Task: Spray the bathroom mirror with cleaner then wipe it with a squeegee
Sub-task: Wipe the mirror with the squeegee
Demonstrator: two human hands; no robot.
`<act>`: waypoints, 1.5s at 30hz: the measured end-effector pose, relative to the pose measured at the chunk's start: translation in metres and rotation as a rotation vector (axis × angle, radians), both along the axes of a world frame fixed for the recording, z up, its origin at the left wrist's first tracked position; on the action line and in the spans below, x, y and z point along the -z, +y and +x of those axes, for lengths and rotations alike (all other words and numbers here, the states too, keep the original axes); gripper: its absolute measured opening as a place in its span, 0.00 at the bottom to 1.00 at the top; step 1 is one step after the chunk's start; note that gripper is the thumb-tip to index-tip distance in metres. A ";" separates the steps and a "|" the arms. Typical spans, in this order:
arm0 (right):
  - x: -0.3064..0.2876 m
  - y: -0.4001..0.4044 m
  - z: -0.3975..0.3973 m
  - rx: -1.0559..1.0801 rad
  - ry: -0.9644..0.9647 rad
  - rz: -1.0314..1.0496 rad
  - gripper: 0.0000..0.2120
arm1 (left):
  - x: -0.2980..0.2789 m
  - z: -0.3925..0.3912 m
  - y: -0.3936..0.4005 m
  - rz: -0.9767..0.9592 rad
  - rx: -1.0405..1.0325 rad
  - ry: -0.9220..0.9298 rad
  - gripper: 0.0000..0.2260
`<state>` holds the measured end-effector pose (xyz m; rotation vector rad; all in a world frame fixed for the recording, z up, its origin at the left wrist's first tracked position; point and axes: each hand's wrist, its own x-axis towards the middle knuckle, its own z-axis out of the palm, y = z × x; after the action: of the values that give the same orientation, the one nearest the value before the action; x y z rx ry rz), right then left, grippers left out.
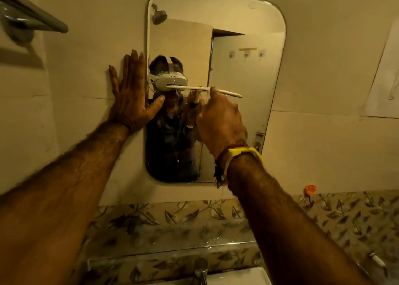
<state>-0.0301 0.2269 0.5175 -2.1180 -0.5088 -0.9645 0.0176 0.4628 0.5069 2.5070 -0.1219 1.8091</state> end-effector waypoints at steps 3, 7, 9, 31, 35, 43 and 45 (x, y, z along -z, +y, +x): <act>-0.042 0.007 0.010 -0.023 0.002 -0.037 0.08 | -0.007 -0.010 -0.004 -0.033 0.093 0.042 0.45; -0.081 0.028 0.010 -0.030 -0.107 -0.108 0.05 | -0.009 -0.019 -0.007 -0.116 0.179 0.048 0.45; -0.061 0.030 0.008 -0.037 -0.122 -0.137 0.08 | -0.006 -0.025 -0.004 -0.143 0.209 0.068 0.46; -0.004 0.019 0.017 -0.022 -0.279 -0.316 0.24 | 0.000 -0.039 -0.016 -0.170 -0.027 0.358 0.63; -0.049 0.029 0.022 0.026 -0.195 -0.246 0.22 | -0.006 -0.033 -0.038 -0.258 -0.140 0.356 0.63; 0.014 -0.029 0.023 0.035 -0.200 -0.257 0.21 | -0.005 -0.029 -0.036 -0.230 -0.177 0.383 0.65; -0.019 -0.032 0.035 0.057 -0.188 -0.150 0.18 | -0.004 -0.025 -0.044 -0.242 -0.190 0.365 0.65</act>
<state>0.0045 0.1949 0.5366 -2.1955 -0.6345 -1.1979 -0.0072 0.4187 0.5105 2.6851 0.3381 1.2868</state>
